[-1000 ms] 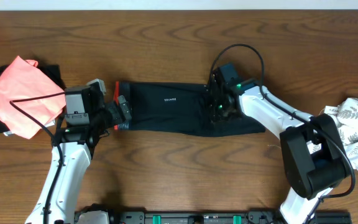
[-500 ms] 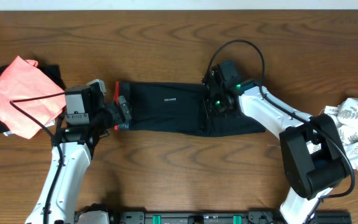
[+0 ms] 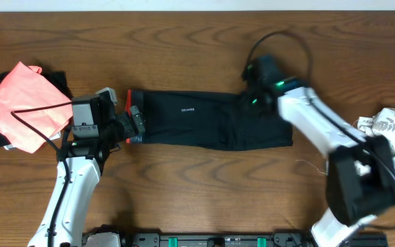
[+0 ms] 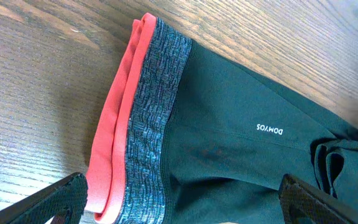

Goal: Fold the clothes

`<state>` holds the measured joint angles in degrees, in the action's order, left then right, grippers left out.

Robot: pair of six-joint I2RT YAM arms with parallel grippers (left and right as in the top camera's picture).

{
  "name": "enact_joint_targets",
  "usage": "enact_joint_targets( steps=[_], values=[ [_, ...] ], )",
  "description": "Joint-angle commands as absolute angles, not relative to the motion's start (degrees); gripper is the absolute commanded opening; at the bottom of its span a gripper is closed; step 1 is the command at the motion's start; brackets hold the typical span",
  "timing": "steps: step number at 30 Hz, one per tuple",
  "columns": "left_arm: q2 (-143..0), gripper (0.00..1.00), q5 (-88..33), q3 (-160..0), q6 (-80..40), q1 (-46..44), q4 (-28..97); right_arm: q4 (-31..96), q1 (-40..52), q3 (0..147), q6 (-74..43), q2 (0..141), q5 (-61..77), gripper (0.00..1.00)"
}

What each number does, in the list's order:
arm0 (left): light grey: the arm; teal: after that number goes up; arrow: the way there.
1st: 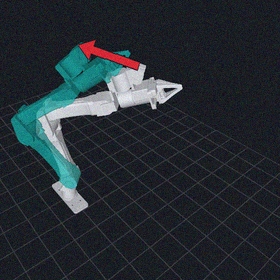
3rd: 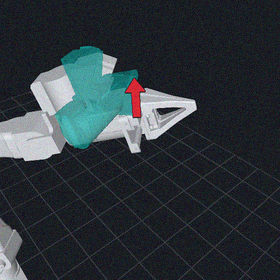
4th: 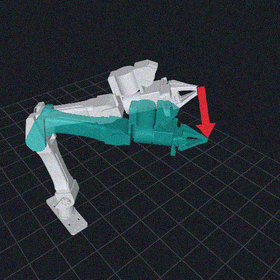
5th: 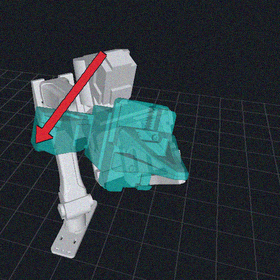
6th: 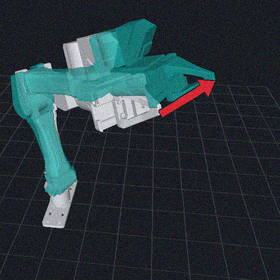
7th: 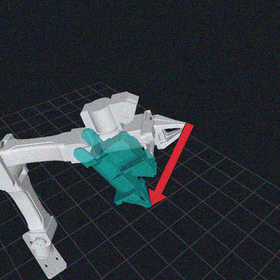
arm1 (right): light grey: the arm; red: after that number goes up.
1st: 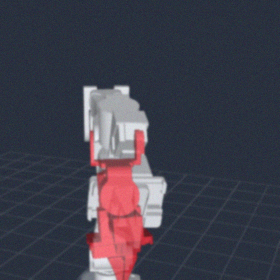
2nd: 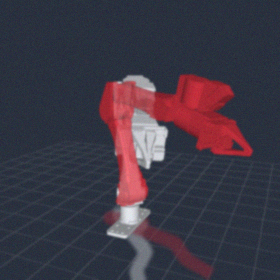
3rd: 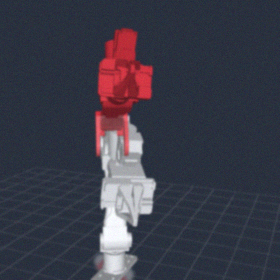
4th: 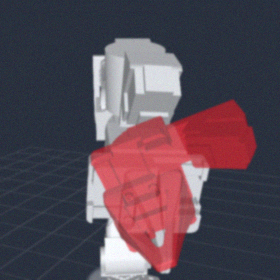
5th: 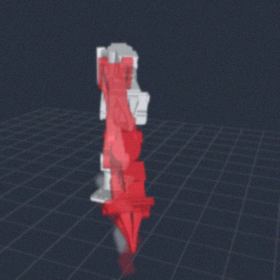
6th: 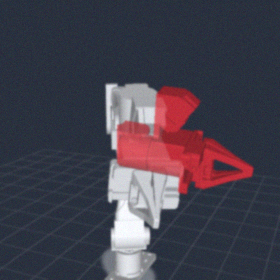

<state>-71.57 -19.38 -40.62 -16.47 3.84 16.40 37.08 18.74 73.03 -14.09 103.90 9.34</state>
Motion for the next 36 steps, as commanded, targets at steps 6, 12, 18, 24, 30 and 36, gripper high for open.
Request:
enact_joint_targets(
  steps=[6, 12, 18, 24, 30, 36],
  values=[
    [-76.90, 0.98, -19.92, -41.39, -15.35, 3.84, 12.84, 50.72, 9.39, 75.31, -14.20, 98.26, 1.63, 0.36],
    [-86.06, 0.98, -19.92, -43.40, -11.16, 5.02, 9.74, 57.19, 5.06, 75.31, -10.09, 98.26, 0.58, 0.35],
    [-96.55, 0.98, -20.23, -48.21, -10.02, 8.29, 9.93, 59.37, 3.92, 75.31, -9.08, 98.26, 0.60, 0.33],
    [-104.47, 0.98, -29.78, -49.82, -8.60, 8.43, 9.06, 59.16, 3.92, 75.31, -9.13, 98.26, 0.62, 0.33],
    [-108.29, 0.98, -33.23, -49.80, -8.58, 8.27, 13.34, 59.37, 3.92, 75.31, -9.15, 98.26, 0.62, 0.32],
    [-108.29, 0.62, -33.23, -49.78, -8.60, 8.34, 14.31, 59.64, 3.92, 75.31, -9.15, 98.26, 0.64, 0.31]
  ],
)
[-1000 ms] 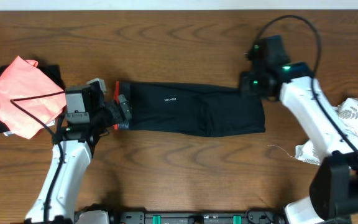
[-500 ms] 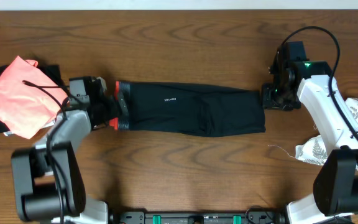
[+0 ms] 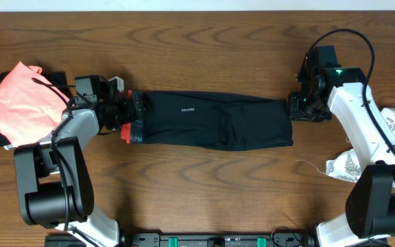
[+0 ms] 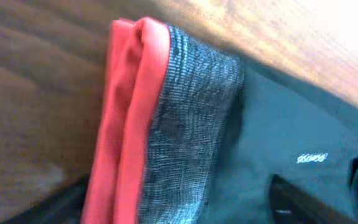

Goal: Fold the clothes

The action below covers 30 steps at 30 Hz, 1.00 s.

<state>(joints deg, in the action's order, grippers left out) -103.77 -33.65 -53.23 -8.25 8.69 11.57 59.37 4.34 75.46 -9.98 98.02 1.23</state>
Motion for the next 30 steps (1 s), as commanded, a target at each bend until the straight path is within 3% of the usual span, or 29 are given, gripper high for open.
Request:
enact_joint_targets(
  steps=[1, 3, 5, 7, 18, 21, 26, 30],
  values=[
    [-108.27, 0.48, -33.23, -49.78, -8.60, 8.34, 14.33, 59.64, 3.92, 75.31, -9.15, 98.26, 0.62, 0.31],
    [-108.27, 0.24, -33.23, -49.78, -8.60, 8.34, 14.33, 59.66, 3.92, 75.31, -9.15, 98.26, 0.62, 0.31],
    [-108.22, 0.12, -33.23, -49.78, -8.60, 8.34, 14.28, 59.66, 3.92, 75.31, -9.15, 98.26, 0.64, 0.31],
    [-108.12, 0.06, -33.21, -49.80, -8.60, 8.38, 14.26, 59.66, 3.92, 75.31, -9.15, 98.26, 0.62, 0.31],
    [-98.85, 0.06, -32.73, -49.80, -8.80, 14.06, 15.64, 59.96, 3.90, 75.37, -8.97, 98.19, 0.58, 0.29],
    [-94.13, 0.06, -30.57, -49.80, -8.82, 16.80, 17.15, 60.05, 3.09, 75.85, -8.69, 97.34, 0.36, 0.24],
    [-87.72, 0.06, -29.63, -49.84, -8.84, 20.47, 17.58, 60.05, -1.10, 77.23, -8.73, 93.49, 0.34, 0.24],
    [-83.92, 0.06, -22.20, -50.92, -8.82, 22.72, 18.76, 60.93, -5.91, 77.43, -8.69, 89.25, 0.43, 0.26]
  ],
)
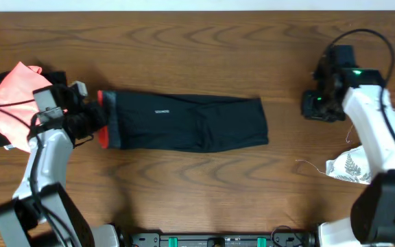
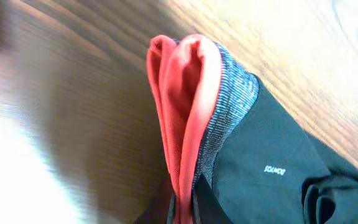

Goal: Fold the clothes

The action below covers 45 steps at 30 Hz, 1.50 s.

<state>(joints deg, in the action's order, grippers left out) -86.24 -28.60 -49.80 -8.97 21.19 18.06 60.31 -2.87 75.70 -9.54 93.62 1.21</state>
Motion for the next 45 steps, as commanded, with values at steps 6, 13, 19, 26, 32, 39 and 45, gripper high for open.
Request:
enact_joint_targets(
  steps=[6, 13, 19, 26, 32, 39, 45],
  values=[
    [-81.73, 0.06, -16.80, -56.73, -9.04, 26.06, 23.57, 63.94, -11.53, 77.43, -7.25, 85.73, 0.23, 0.27],
    [-81.73, 0.06, -12.56, -66.85, -10.13, 28.97, 31.55, 65.19, -13.96, 77.43, -7.25, 85.49, 0.89, 0.26],
    [-81.73, 0.06, -14.35, -70.00, -10.11, 25.76, 34.50, 65.21, -13.96, 77.43, -7.27, 85.49, 2.17, 0.26],
    [-81.73, 0.06, -14.28, -70.00, -10.17, 14.74, 35.77, 65.67, -13.89, 77.43, -7.27, 85.49, 2.79, 0.27],
    [-81.76, 0.06, -11.16, -70.00, -13.65, 3.51, 34.76, 65.71, -13.85, 77.43, -7.25, 85.49, 3.46, 0.26],
    [-83.15, 0.06, -5.02, -70.00, -17.80, -8.01, 30.04, 66.52, -13.80, 77.41, -7.27, 85.49, 4.21, 0.26],
    [-87.07, 0.06, -1.28, -70.00, -20.97, -14.17, 26.15, 67.29, -13.80, 77.41, -7.25, 85.49, 4.99, 0.26]
  ],
)
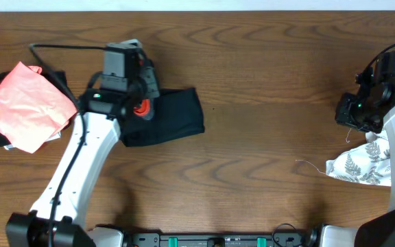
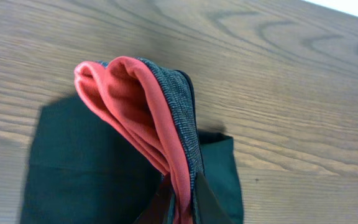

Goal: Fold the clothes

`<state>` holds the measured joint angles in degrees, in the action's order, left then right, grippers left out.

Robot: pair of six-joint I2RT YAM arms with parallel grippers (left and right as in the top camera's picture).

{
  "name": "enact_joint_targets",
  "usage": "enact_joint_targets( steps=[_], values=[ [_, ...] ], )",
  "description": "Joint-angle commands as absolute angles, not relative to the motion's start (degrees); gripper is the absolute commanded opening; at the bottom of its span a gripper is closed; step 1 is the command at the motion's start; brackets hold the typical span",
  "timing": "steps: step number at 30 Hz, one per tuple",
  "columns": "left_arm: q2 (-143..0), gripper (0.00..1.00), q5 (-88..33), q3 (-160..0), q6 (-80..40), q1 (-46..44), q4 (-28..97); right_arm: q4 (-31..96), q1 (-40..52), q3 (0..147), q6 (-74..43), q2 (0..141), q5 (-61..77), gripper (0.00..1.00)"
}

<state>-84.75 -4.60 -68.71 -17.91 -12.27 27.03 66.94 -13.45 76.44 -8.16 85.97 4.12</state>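
The black pants (image 1: pixel 173 116) lie doubled over at the table's left centre. Their red and grey waistband (image 2: pixel 148 121) is lifted above the dark cloth. My left gripper (image 2: pixel 180 198) is shut on that waistband, and in the overhead view the left gripper (image 1: pixel 141 104) hangs over the left part of the pants. My right gripper (image 1: pixel 354 111) is far to the right, apart from the pants, with nothing seen in it. Its jaws are too small and dark to read.
A salmon-pink cloth (image 1: pixel 20 104) rests on a black garment at the far left. A white leaf-patterned cloth (image 1: pixel 362 165) lies at the right edge, just below my right gripper, with a loose thread trailing left of it.
The pants lay stretched out with the waistband at the left end near the pink cloth. My left gripper now holds the waistband further right, above the pants, which are doubled over. The right gripper has shifted right.
The pants lay flat; my left gripper stood open at the waistband and the right one was over the leg part. Then the right was at the leg end. Then the left was shut on the waistband, pants shifted left, right withdrawn. Now the pants are doubled over.
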Motion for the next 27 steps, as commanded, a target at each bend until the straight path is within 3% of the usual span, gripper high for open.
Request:
enact_joint_targets(
  steps=[1, 15, 16, 17, 18, 20, 27],
  values=[
    [-87.92, 0.06, -1.17, -70.00, -21.80, -14.85, 25.93, 67.33, -13.78, 77.41, -7.25, 85.49, 5.02, 0.25],
    [-97.49, 0.07, -1.17, -70.00, -24.58, -21.82, 22.48, 67.57, -13.04, 77.41, -7.22, 85.49, 4.99, 0.26],
    [-97.80, 0.11, -1.19, -70.00, -24.58, -22.17, 22.28, 67.57, -13.04, 77.41, -7.22, 85.49, 4.99, 0.25],
    [-98.06, 0.25, -1.21, -70.00, -24.58, -22.46, 22.17, 67.57, -13.04, 77.41, -7.22, 85.49, 4.99, 0.26],
    [-98.13, 0.46, -1.21, -70.00, -24.58, -22.85, 22.15, 67.57, -13.04, 77.41, -7.22, 85.49, 4.99, 0.26],
    [-98.15, 0.70, -1.21, -70.00, -24.56, -23.24, 21.89, 67.55, -13.04, 77.41, -7.22, 85.49, 4.99, 0.25],
    [-97.19, 0.72, -1.13, -70.00, -24.08, -23.11, 21.50, 67.55, -13.04, 77.41, -7.22, 85.49, 4.99, 0.25]
  ],
)
